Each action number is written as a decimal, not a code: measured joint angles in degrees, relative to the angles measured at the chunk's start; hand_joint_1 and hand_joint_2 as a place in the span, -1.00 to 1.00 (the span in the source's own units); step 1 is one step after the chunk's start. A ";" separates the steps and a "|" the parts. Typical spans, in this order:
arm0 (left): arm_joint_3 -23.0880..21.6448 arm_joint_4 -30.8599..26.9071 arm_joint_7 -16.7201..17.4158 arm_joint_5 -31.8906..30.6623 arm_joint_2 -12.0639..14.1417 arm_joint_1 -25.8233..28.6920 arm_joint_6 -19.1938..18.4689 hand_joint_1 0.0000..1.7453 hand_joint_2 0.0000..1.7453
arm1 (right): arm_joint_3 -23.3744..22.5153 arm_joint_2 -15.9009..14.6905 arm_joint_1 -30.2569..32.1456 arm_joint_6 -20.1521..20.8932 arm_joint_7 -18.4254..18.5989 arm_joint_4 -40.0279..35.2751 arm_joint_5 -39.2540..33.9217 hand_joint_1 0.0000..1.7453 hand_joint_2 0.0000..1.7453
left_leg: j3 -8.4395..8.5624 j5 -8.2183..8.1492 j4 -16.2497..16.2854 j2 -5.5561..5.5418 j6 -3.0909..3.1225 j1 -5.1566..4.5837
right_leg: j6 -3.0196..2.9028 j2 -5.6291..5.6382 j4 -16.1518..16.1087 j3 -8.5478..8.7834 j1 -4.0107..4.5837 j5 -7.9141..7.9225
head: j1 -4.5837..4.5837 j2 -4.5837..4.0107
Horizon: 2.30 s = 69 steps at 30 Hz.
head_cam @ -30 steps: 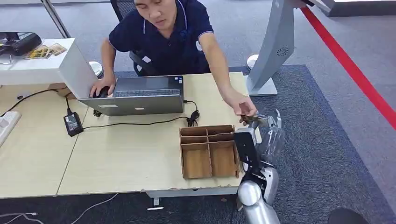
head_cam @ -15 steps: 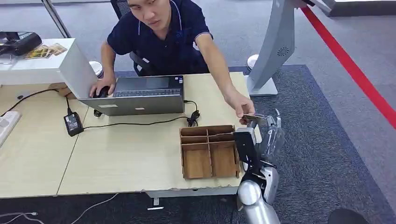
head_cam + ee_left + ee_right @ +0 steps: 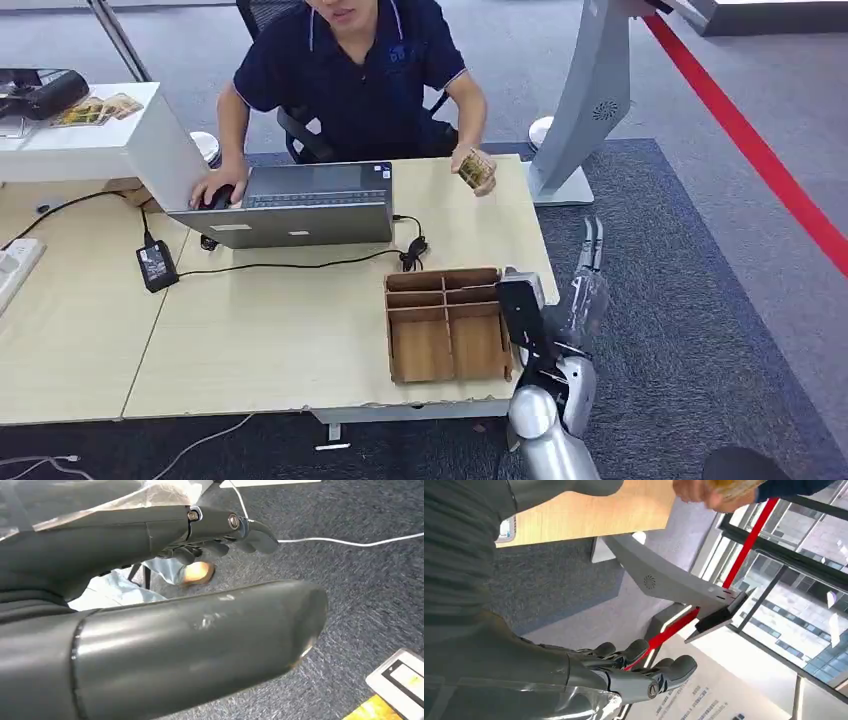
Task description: Pass the card to the sensor for recognition and then transmit it.
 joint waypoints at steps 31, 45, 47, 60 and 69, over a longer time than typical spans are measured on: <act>-1.05 0.00 -0.46 1.99 0.24 -0.03 0.00 -1.00 -1.00 | 5.71 -3.96 0.36 -0.02 11.33 0.77 11.77 -1.00 1.00 | 0.01 0.00 0.00 0.00 0.00 0.00 | 0.00 0.00 0.00 -0.02 0.00 0.00 | 0.00 0.00; -2.47 0.00 -0.81 2.67 0.52 -0.05 0.00 -1.00 -1.00 | 12.61 -9.33 0.28 -0.04 19.06 0.61 19.91 -1.00 1.00 | 0.00 0.00 0.00 0.01 0.00 0.00 | 0.00 0.00 0.00 -0.01 0.00 0.00 | 0.00 0.00; -2.58 0.00 -0.87 2.69 0.55 -0.05 0.00 -1.00 -1.00 | 13.53 -9.92 0.26 -0.04 19.52 0.61 19.96 -1.00 1.00 | 0.00 0.00 0.00 0.00 0.00 0.00 | 0.00 0.00 0.00 -0.01 0.00 0.00 | 0.00 0.00; -3.23 0.00 -1.03 2.78 0.57 -0.13 0.07 -1.00 -1.00 | 19.98 -12.31 -1.27 -0.04 20.77 0.85 18.69 -1.00 1.00 | 0.00 0.00 0.00 0.00 0.00 0.00 | 0.00 0.00 0.00 0.00 0.00 0.00 | 0.00 0.00; -3.89 0.00 -1.01 2.69 0.57 -0.20 0.09 -1.00 -1.00 | 23.13 -12.33 -1.78 -0.04 20.37 1.93 18.51 -1.00 1.00 | -0.01 0.00 0.00 0.00 0.00 0.00 | 0.00 0.00 0.00 -0.01 0.00 0.00 | 0.00 0.02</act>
